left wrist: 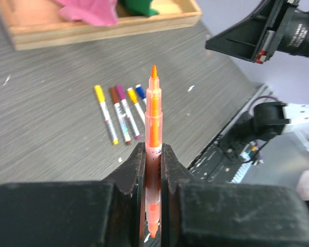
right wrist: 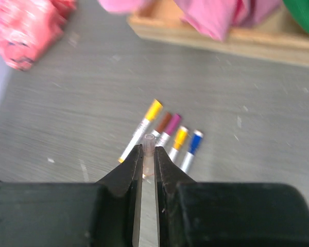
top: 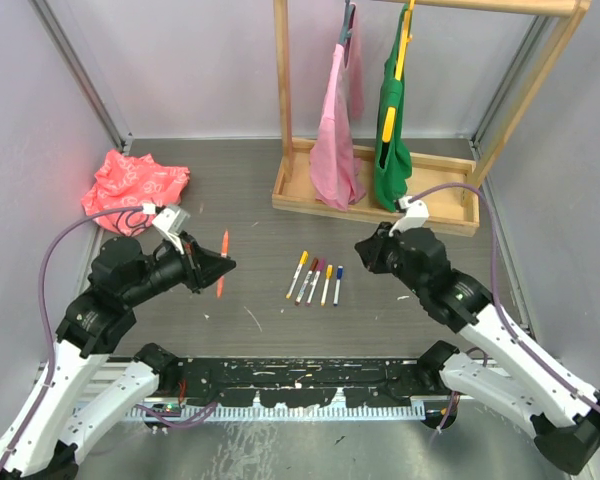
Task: Insert the pens into the pen caps
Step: Insert the pen cap onto the pen.
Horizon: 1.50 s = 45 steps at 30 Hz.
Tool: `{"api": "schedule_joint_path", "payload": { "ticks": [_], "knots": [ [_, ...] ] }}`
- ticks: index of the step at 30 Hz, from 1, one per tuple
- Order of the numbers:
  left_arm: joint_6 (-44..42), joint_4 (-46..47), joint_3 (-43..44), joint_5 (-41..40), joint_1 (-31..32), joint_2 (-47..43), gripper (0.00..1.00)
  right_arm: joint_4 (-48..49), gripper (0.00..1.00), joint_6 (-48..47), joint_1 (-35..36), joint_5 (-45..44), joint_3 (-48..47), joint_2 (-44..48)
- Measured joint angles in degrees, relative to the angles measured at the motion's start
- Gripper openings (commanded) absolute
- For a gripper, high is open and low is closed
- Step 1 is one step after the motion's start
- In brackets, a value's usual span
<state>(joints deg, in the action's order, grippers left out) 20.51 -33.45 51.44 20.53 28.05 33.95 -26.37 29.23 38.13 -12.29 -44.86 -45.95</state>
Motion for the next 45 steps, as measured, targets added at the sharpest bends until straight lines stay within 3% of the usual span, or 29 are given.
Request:
{"api": "schedule_joint_path", "payload": {
  "ticks": [7,11,21,31,45],
  "knots": [
    [4.24,8.37,2.03,6.43,0.42,1.64,0.0,15.1,0.0,2.75,0.0,7.32,1.95,6.8],
    [6.49,11.87,2.03,6.47,3.65,2.69,0.0,26.82,0.0,5.25,0.0,13.94,2.78,7.06],
    [3.98,17.46,3.96,-7.5,32.35,13.14,0.0,48.59,0.0,9.6,0.0,24.85,4.98,6.97],
    [3.76,27.91,3.96,-8.85,34.14,15.65,0.0,60.72,0.0,12.94,0.0,31.5,6.4,7.69],
    [2.62,31.23,4.7,-5.14,34.58,18.25,0.0,63.19,0.0,16.33,0.0,37.64,5.2,6.16]
  ]
}}
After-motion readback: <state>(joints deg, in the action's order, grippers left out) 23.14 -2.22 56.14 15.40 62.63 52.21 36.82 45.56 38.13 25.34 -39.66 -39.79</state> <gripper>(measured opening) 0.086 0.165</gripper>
